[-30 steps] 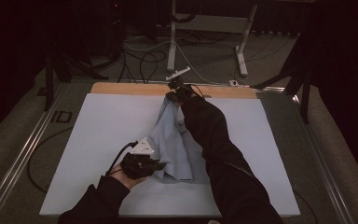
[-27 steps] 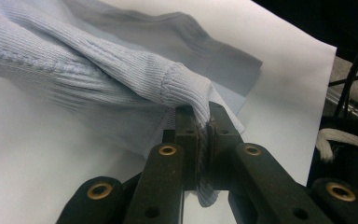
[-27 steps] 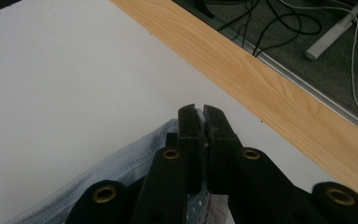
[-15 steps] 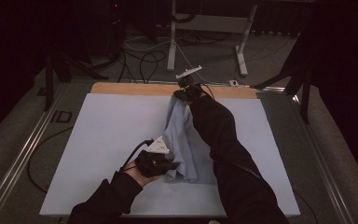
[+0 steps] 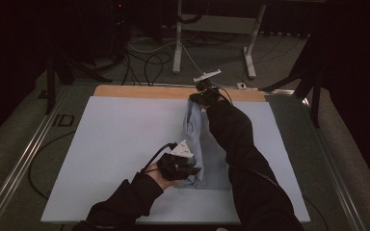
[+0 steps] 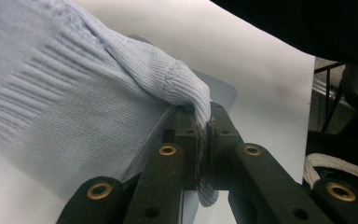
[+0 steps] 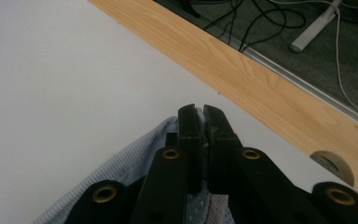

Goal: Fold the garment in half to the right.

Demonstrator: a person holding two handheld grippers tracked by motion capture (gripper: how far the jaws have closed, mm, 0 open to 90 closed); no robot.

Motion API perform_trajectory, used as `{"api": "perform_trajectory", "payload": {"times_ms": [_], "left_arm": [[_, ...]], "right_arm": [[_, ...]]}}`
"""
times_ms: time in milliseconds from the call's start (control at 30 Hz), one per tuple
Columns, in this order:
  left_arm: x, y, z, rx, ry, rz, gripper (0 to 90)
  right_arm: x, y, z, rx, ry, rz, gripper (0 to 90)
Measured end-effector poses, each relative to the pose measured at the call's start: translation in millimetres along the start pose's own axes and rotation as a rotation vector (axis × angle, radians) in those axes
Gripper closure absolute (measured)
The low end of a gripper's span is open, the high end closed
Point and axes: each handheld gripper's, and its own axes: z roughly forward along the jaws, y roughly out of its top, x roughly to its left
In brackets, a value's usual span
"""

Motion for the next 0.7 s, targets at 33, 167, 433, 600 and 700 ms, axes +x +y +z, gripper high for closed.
{"api": "perform_trajectory", "payload": {"times_ms": [33, 167, 433, 600, 700], "left_arm": [[-0.4, 0.8, 2.7, 0.004, -0.001, 0.001, 87.0], [-1.1, 4.3, 12.2, 0.02, -0.005, 0.009, 87.0], [-2.9, 12.4, 29.0, 0.049, -0.015, 0.025, 87.0], [-2.4, 14.3, 39.5, 0.072, -0.019, 0.034, 86.9], [-2.8, 14.6, 47.3, 0.084, -0.021, 0.025, 87.0]], "right_arm": [[-1.3, -1.2, 0.2, 0.003, 0.005, 0.0, 87.3], [-6.1, -5.9, 1.1, 0.003, 0.016, 0.01, 87.3], [-12.1, -13.2, 5.8, 0.0, 0.033, 0.017, 87.3], [-18.0, -21.1, 9.5, 0.008, 0.043, 0.026, 87.2], [-20.5, -26.1, 11.5, 0.006, 0.053, 0.039, 87.2]]}}
